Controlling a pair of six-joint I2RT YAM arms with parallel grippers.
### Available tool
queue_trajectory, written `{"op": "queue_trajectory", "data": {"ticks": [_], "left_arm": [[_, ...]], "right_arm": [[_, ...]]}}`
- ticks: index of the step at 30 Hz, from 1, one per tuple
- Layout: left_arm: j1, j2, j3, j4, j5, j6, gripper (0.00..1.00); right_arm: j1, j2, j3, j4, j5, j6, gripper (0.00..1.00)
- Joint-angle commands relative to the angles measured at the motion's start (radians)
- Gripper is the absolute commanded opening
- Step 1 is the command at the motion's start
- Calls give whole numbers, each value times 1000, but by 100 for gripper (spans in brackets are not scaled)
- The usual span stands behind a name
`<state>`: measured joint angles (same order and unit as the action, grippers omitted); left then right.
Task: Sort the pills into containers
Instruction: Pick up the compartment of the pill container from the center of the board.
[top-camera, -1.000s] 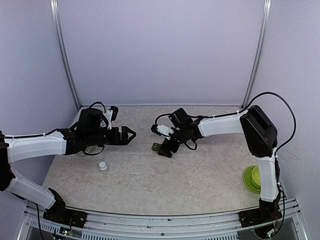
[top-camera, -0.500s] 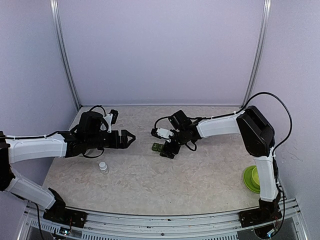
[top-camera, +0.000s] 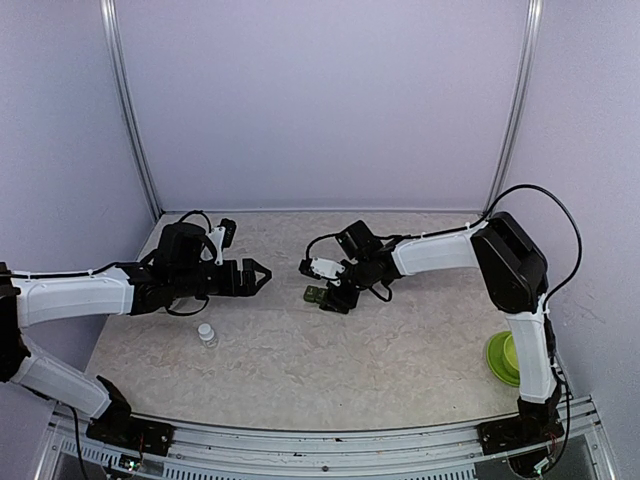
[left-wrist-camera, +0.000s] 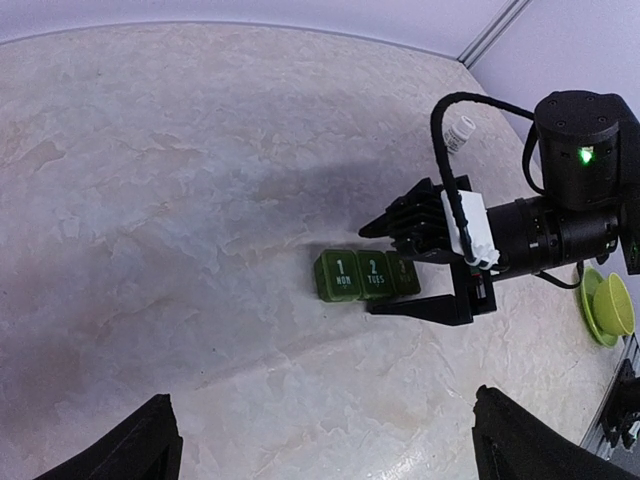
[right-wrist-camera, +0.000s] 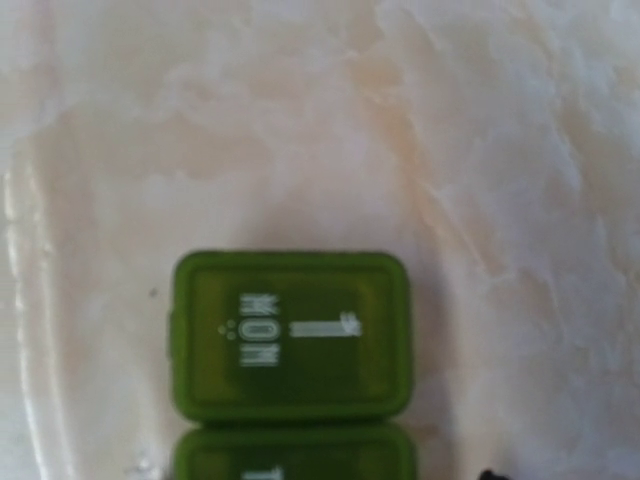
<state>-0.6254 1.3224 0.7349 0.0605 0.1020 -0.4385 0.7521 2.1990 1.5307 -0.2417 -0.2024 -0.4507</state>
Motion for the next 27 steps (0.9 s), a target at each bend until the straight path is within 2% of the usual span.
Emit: {"op": "queue_trajectory", "data": {"ticks": [1,3,6,9,19,27], "left_arm": [[-8,11,-14,30,13,-1,99],[-7,15,-14,31,14,-3,99],[-7,19,-15,33,14,-2,99],[-7,22,-15,36,16,-2,99],[-7,10,-38,58,15,6,99],[-9,-94,-187,285,75,38,99]], "right_arm": [[6,24,14,0,-27,-18,61],[6,22,13,5,-36,-21,52],[6,22,14,11,-42,-26,48],[6,19,10,16,-52,-27,36],[4,-85,-59,68,-116,-2,35],[2,-260,-166,45,-240,33,34]]}}
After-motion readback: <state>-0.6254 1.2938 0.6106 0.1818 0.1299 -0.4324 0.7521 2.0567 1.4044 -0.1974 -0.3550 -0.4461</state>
